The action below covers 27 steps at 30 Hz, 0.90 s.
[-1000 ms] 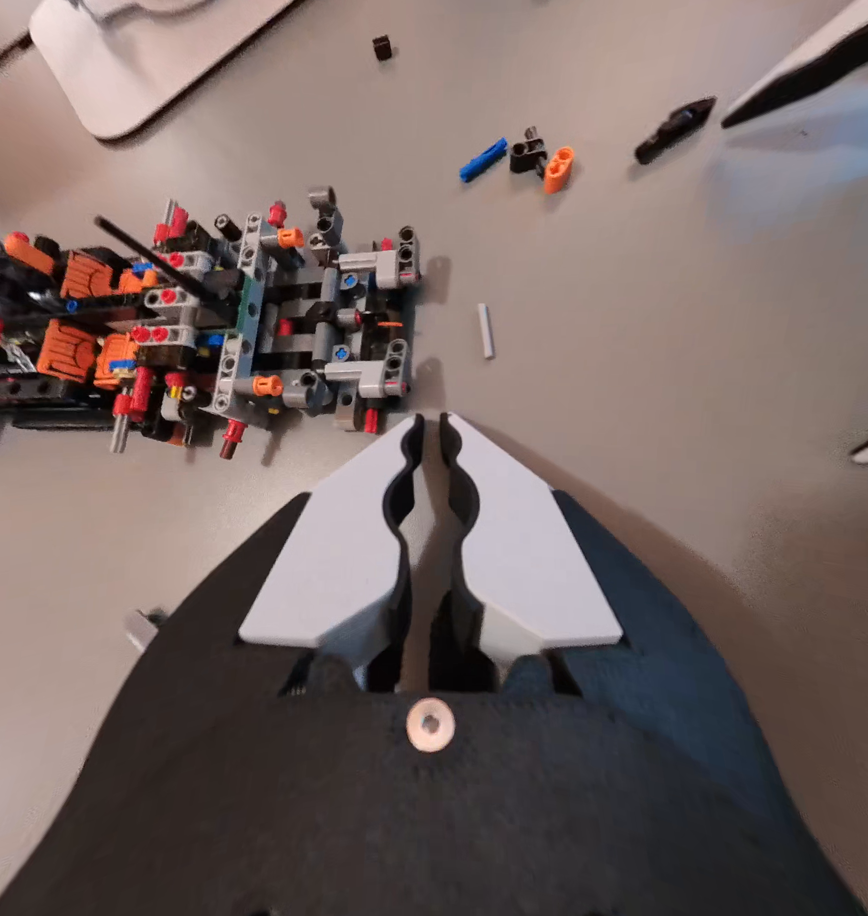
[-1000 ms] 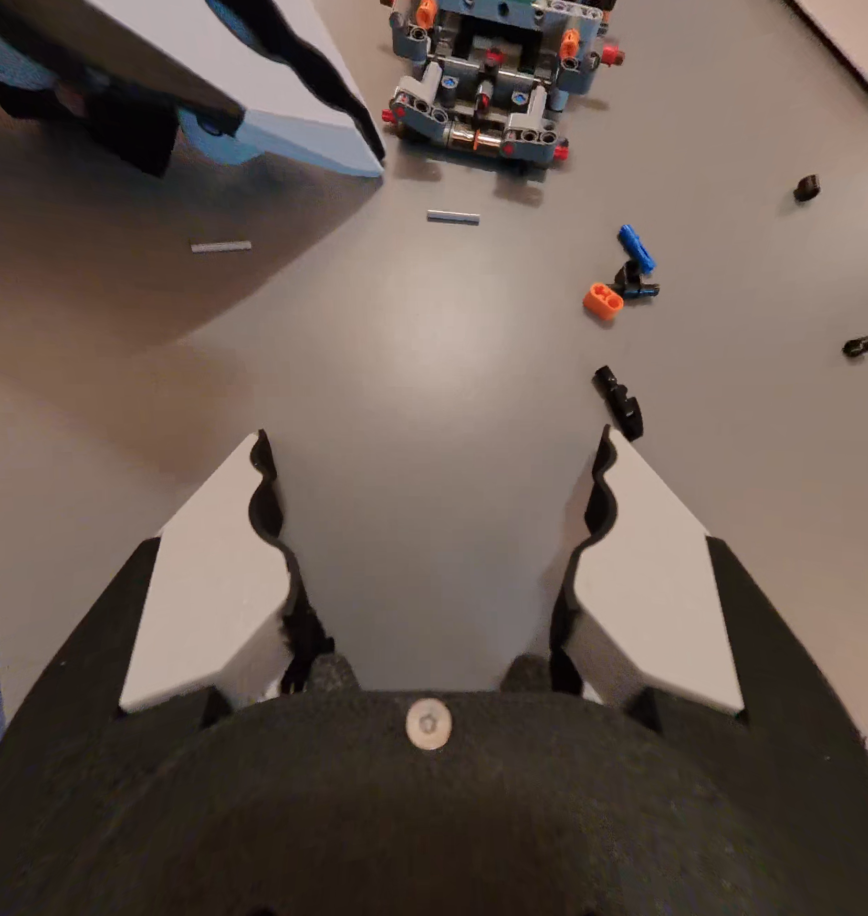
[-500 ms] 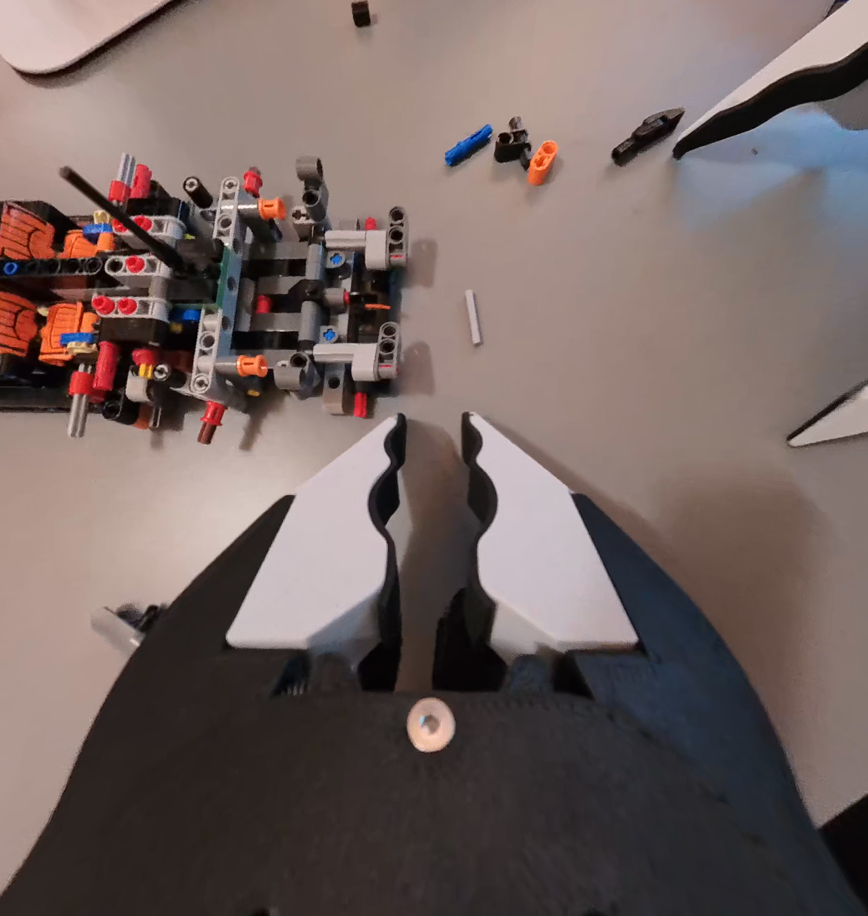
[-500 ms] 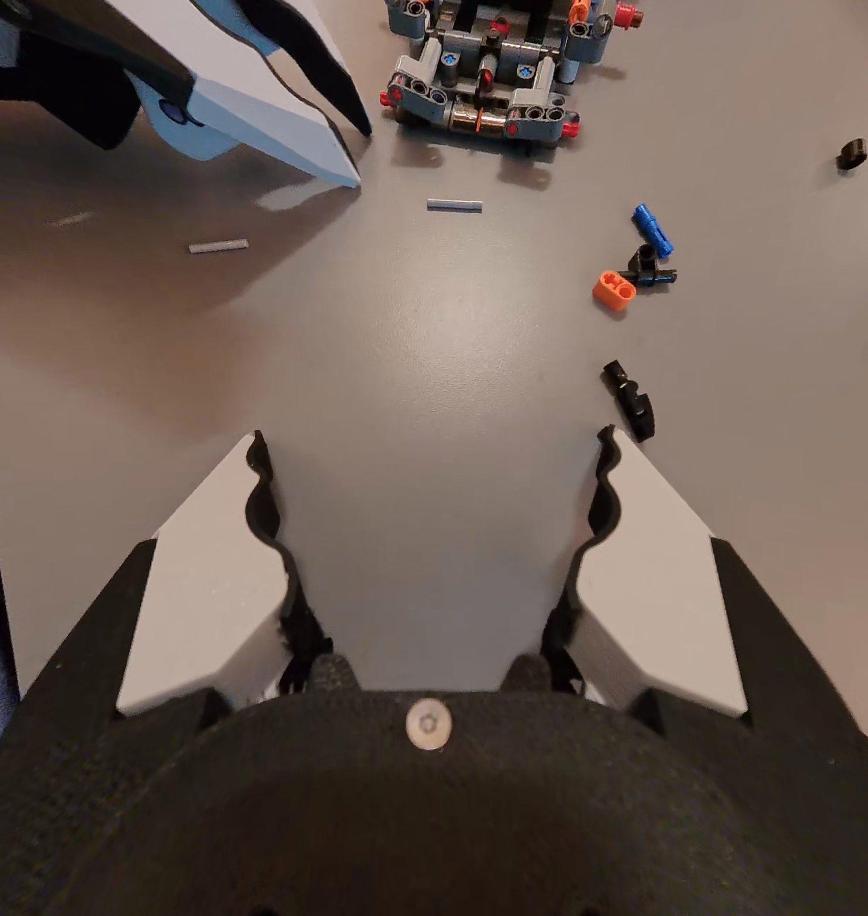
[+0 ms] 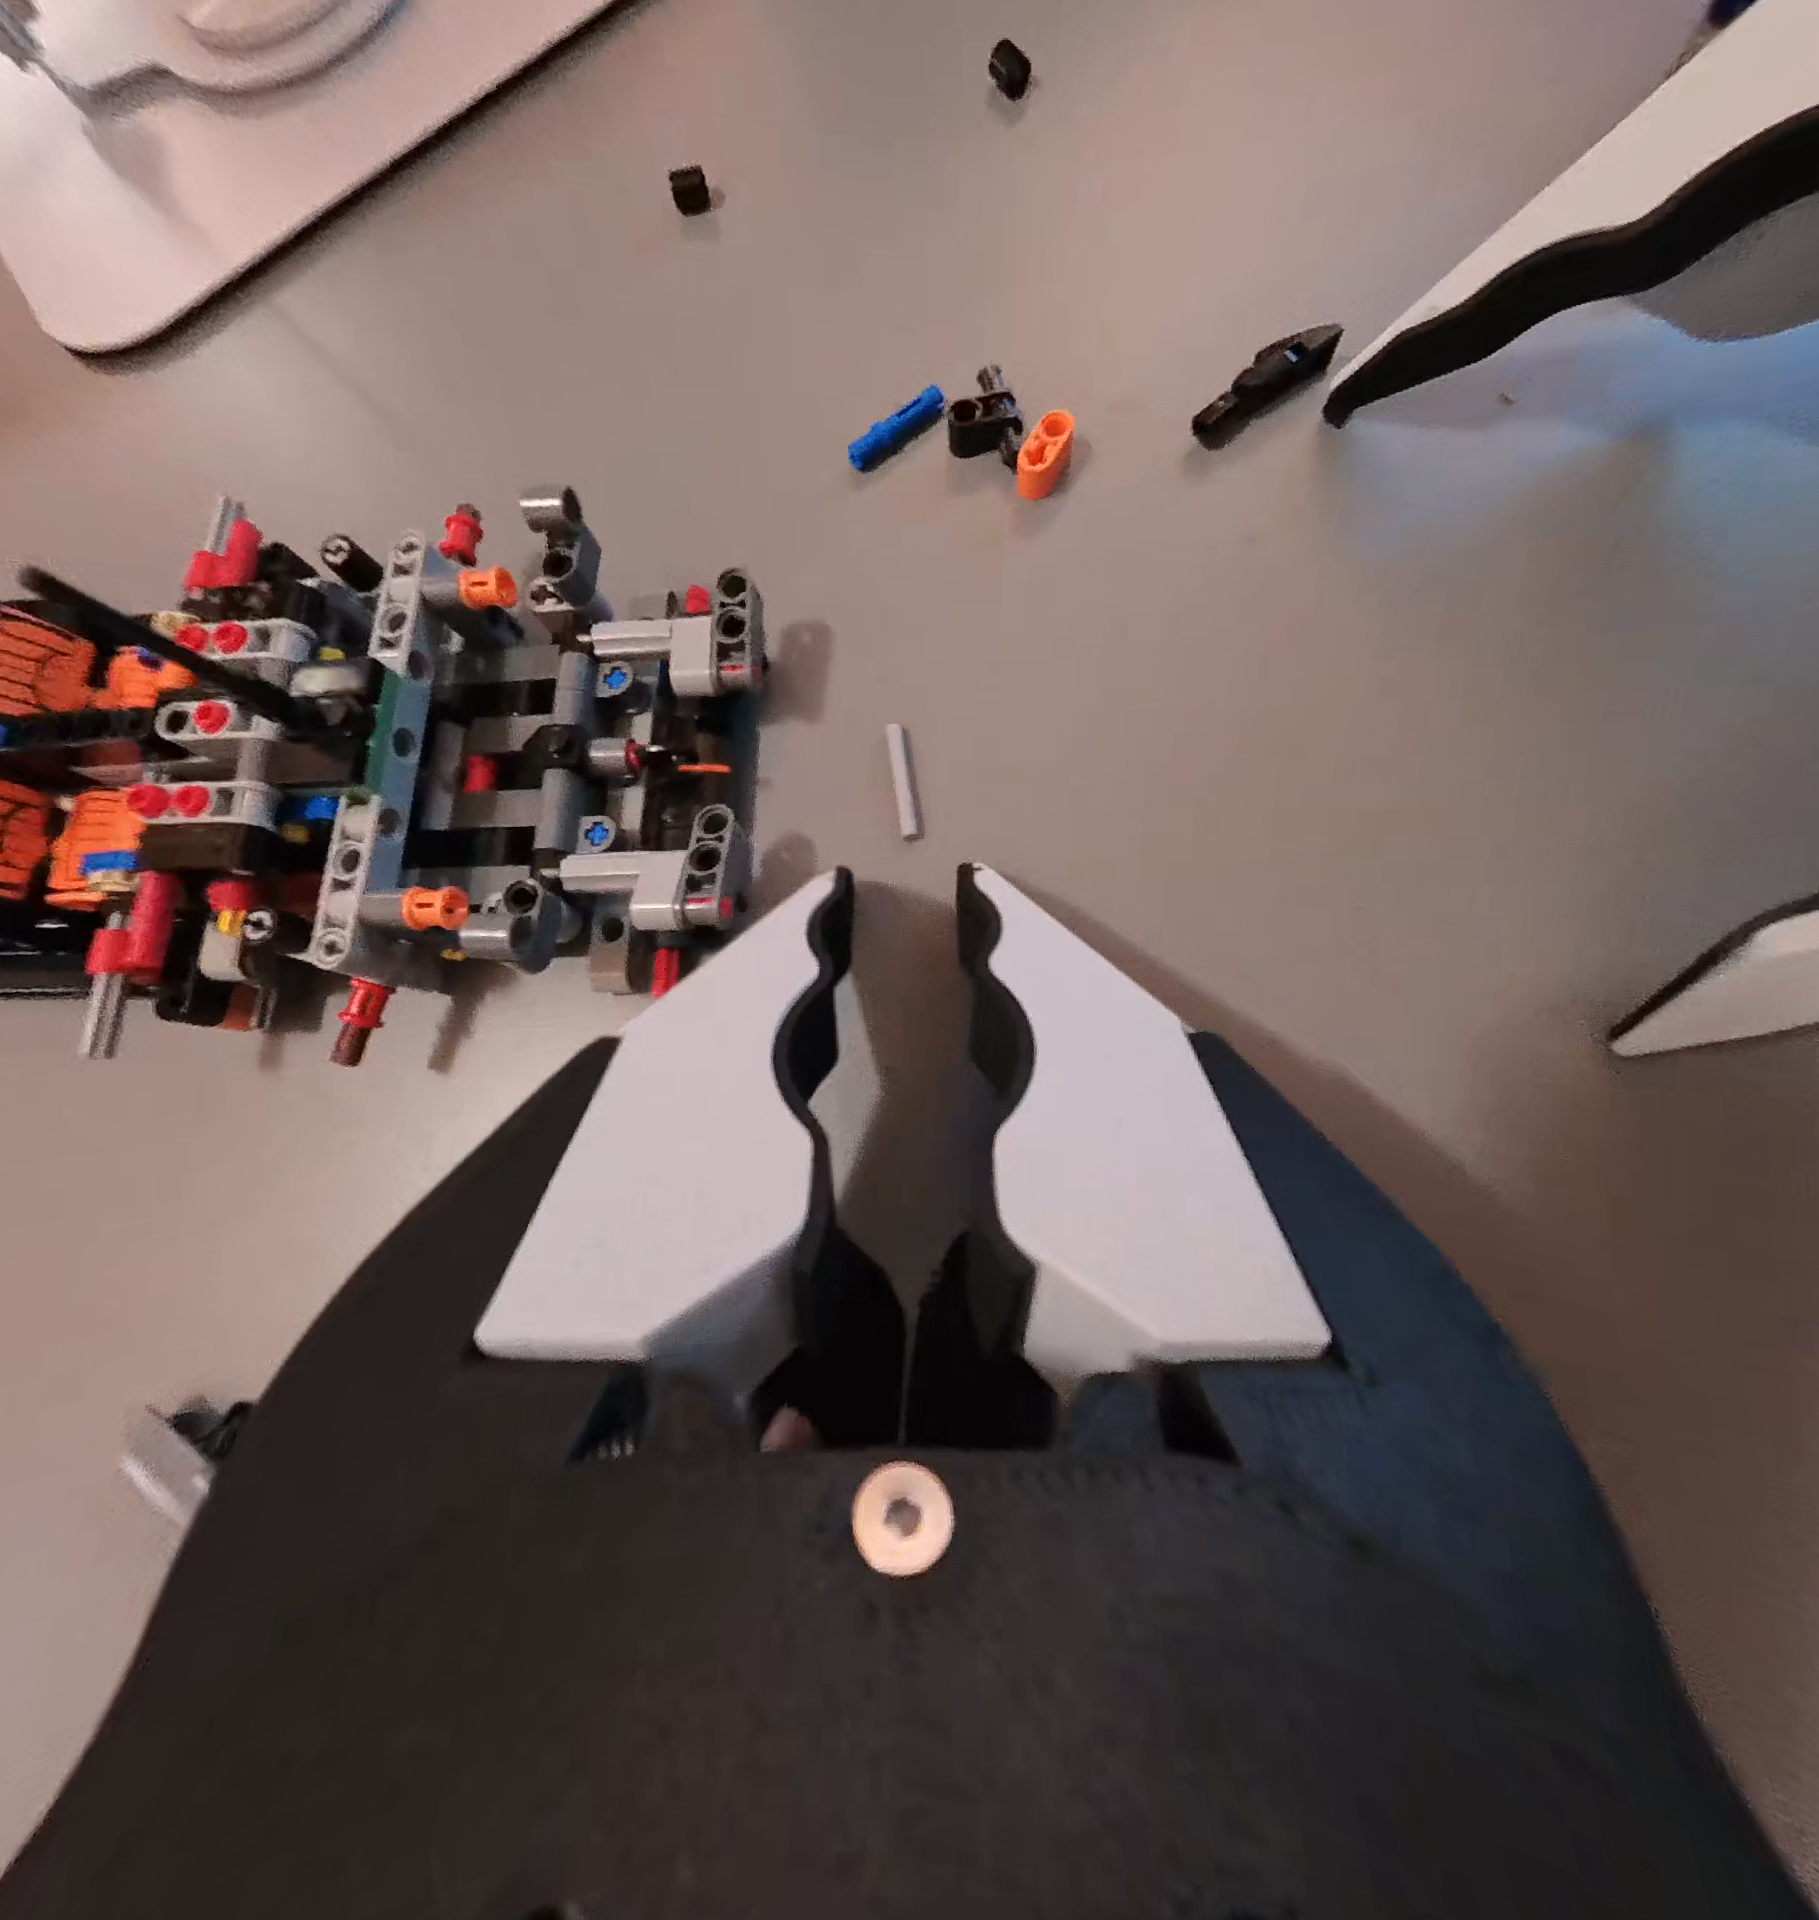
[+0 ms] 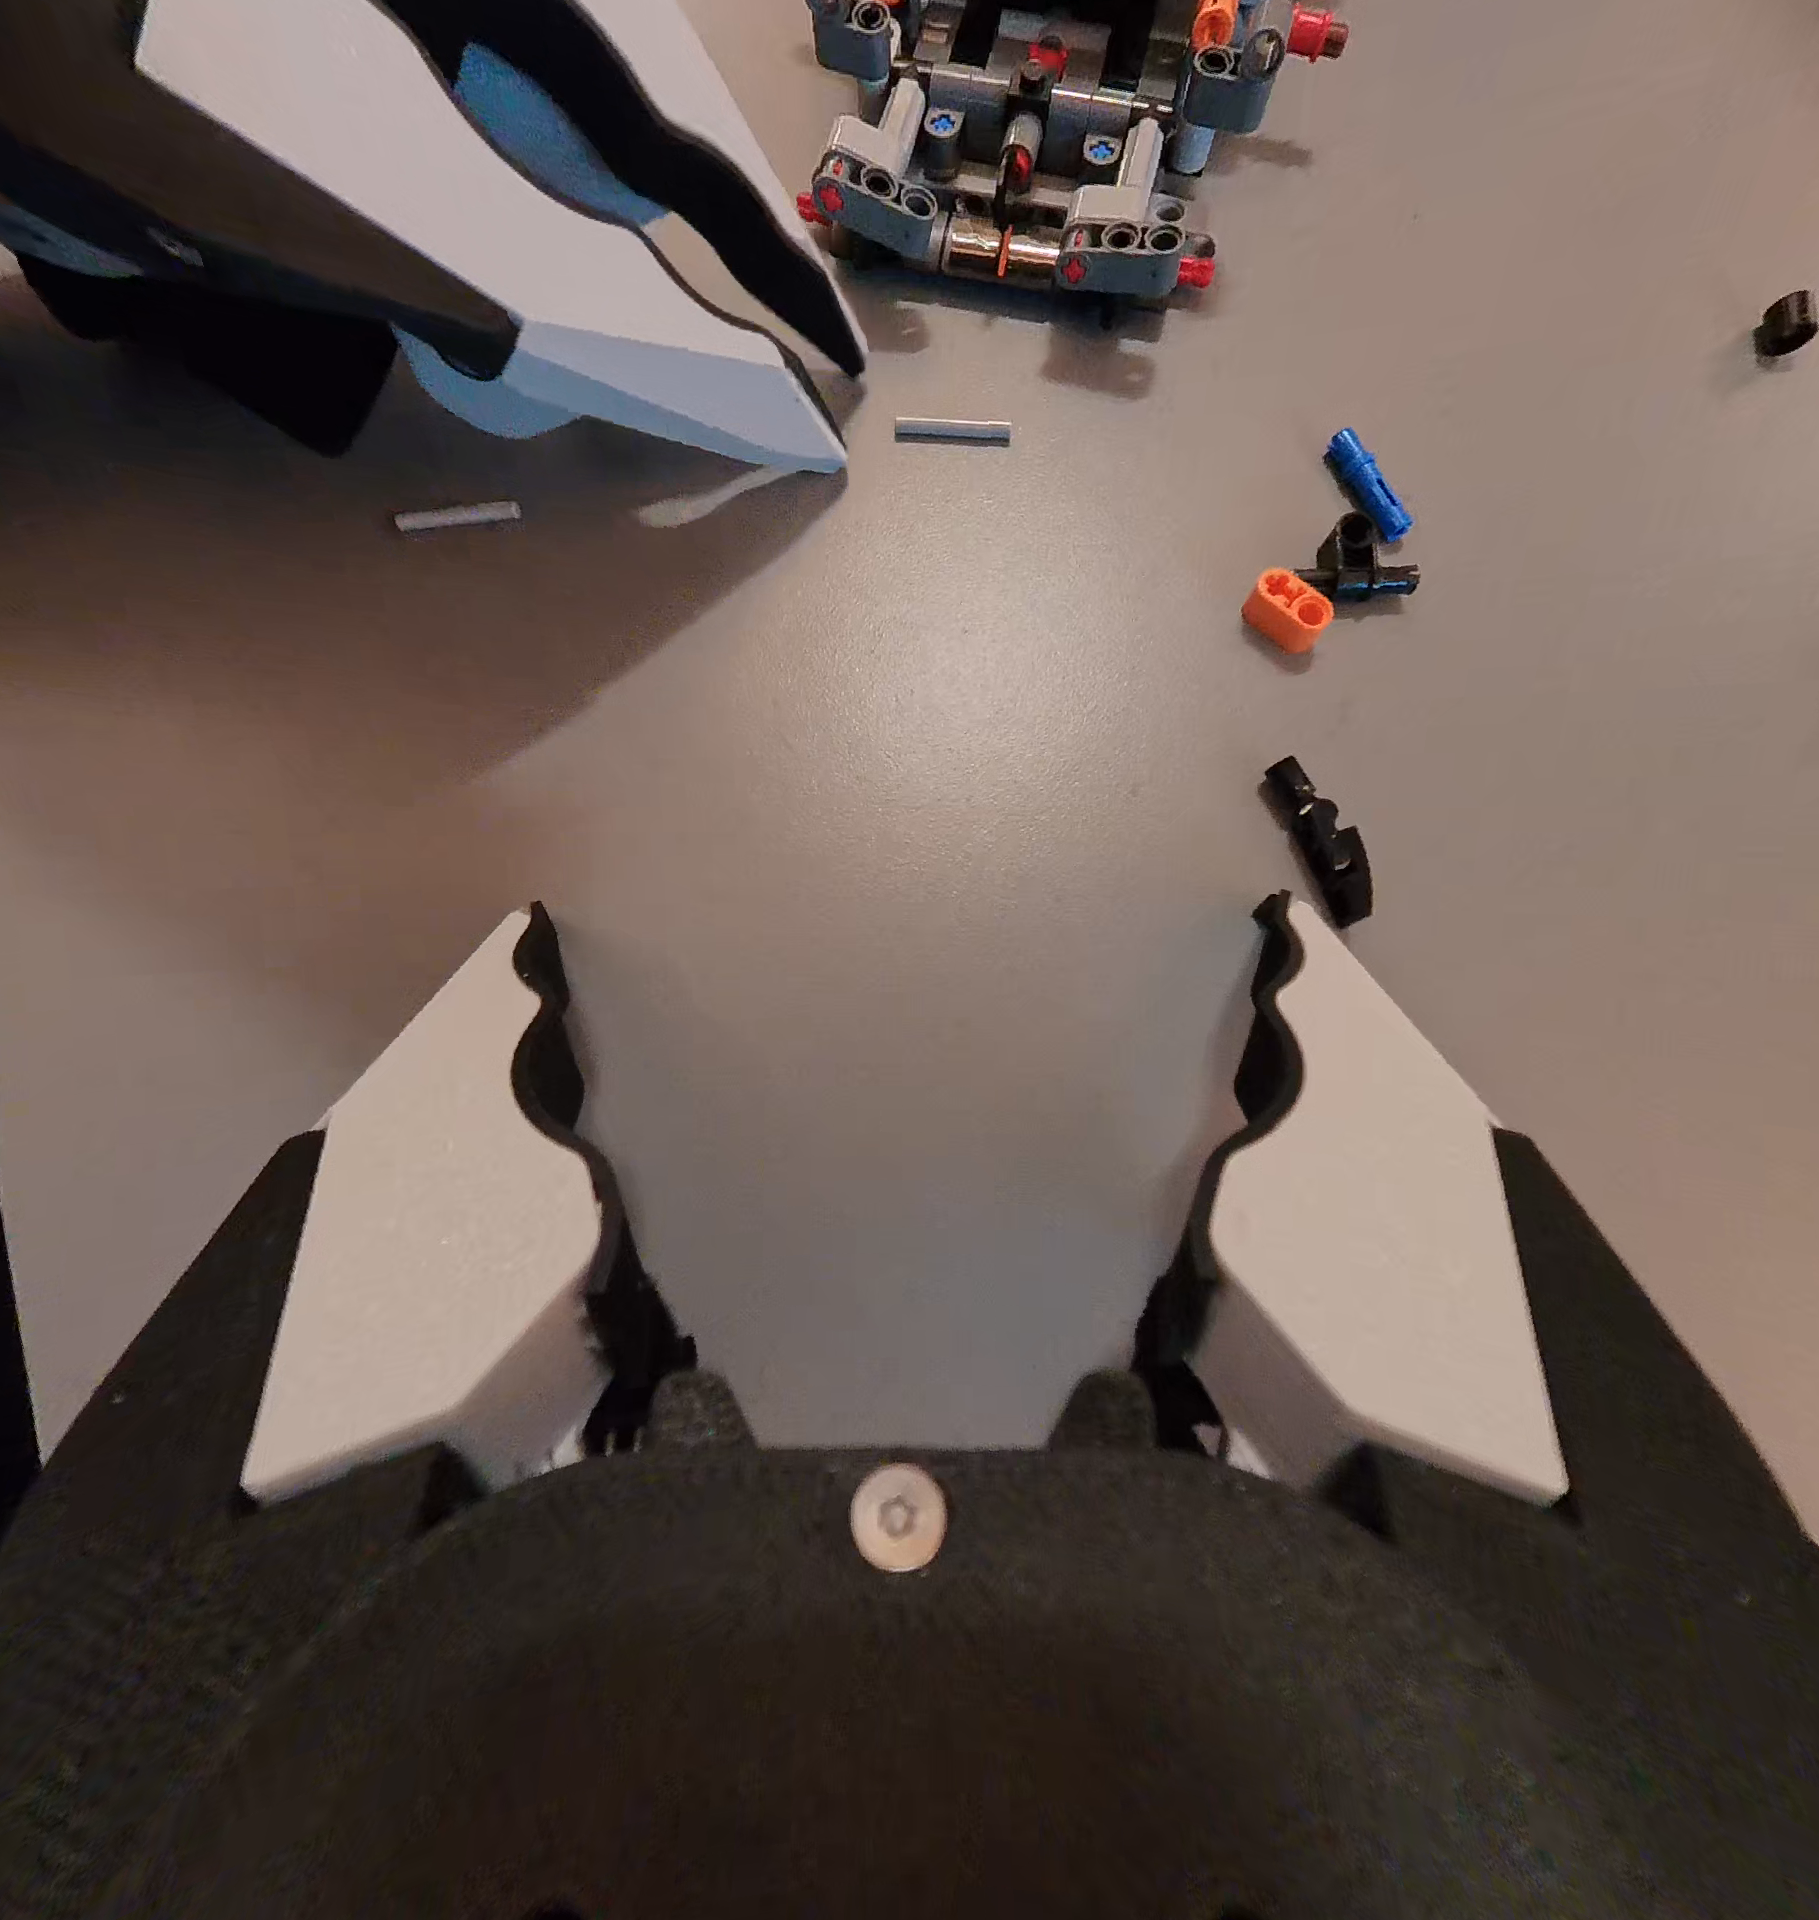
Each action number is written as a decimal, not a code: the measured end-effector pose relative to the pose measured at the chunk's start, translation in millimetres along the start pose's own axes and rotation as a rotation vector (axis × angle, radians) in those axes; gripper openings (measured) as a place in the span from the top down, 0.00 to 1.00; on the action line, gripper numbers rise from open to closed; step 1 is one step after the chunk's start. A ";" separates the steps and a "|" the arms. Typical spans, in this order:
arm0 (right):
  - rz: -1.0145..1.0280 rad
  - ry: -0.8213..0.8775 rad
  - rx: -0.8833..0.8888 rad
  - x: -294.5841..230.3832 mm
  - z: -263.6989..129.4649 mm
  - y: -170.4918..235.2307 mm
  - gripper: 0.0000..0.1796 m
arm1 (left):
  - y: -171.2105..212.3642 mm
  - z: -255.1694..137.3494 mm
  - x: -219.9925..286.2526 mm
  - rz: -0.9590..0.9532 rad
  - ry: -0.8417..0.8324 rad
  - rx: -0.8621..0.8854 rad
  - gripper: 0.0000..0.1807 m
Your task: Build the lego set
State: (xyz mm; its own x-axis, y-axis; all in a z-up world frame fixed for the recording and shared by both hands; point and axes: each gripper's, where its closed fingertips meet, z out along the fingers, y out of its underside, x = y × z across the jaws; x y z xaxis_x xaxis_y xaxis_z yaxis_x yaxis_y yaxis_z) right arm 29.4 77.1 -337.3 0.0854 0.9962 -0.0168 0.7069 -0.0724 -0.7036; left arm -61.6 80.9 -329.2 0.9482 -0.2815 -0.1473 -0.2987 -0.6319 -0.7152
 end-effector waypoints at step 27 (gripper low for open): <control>-0.003 -0.004 -0.005 -1.0 0.6 0.4 0.26 | 13.2 -6.6 26.4 0.008 0.194 -0.048 0.28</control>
State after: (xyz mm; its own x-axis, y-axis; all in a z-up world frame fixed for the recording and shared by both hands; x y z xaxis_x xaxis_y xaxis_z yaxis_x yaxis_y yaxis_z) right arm 29.2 76.1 -338.0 0.0806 0.9966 -0.0173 0.7109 -0.0696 -0.6998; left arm -41.3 60.4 -338.0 0.9085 -0.4177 -0.0146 -0.3152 -0.6618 -0.6801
